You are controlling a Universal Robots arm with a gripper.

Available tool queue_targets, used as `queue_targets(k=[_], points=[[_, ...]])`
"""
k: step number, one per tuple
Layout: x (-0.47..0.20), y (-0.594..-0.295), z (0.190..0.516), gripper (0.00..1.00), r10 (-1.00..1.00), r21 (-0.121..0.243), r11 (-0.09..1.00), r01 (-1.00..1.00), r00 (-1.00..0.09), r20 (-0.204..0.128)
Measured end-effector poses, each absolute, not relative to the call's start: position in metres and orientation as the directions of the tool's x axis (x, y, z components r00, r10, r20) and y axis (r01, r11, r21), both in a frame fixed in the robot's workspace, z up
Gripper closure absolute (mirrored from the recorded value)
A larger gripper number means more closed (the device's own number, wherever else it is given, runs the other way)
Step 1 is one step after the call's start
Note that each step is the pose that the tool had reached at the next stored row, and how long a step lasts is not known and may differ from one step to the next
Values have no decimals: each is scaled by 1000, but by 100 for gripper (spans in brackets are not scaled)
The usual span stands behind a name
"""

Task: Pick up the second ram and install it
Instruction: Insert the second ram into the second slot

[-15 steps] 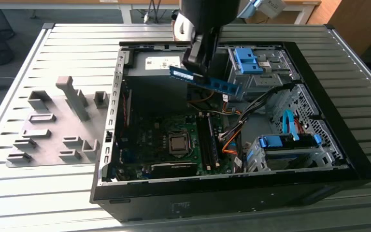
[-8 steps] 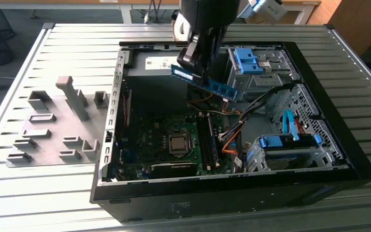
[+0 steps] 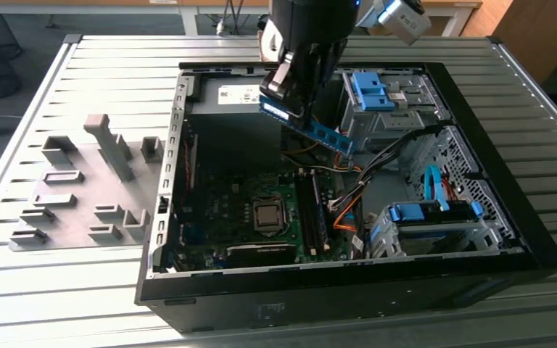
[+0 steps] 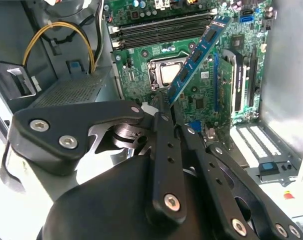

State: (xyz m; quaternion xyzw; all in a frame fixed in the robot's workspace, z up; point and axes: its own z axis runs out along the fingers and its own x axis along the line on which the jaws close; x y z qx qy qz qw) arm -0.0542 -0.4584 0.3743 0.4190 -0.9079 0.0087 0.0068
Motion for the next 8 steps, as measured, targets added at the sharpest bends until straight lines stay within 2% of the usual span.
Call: queue_targets(k=[8], points=[[-54,-458,374,86,-760,-10,649,-760,-649,20]])
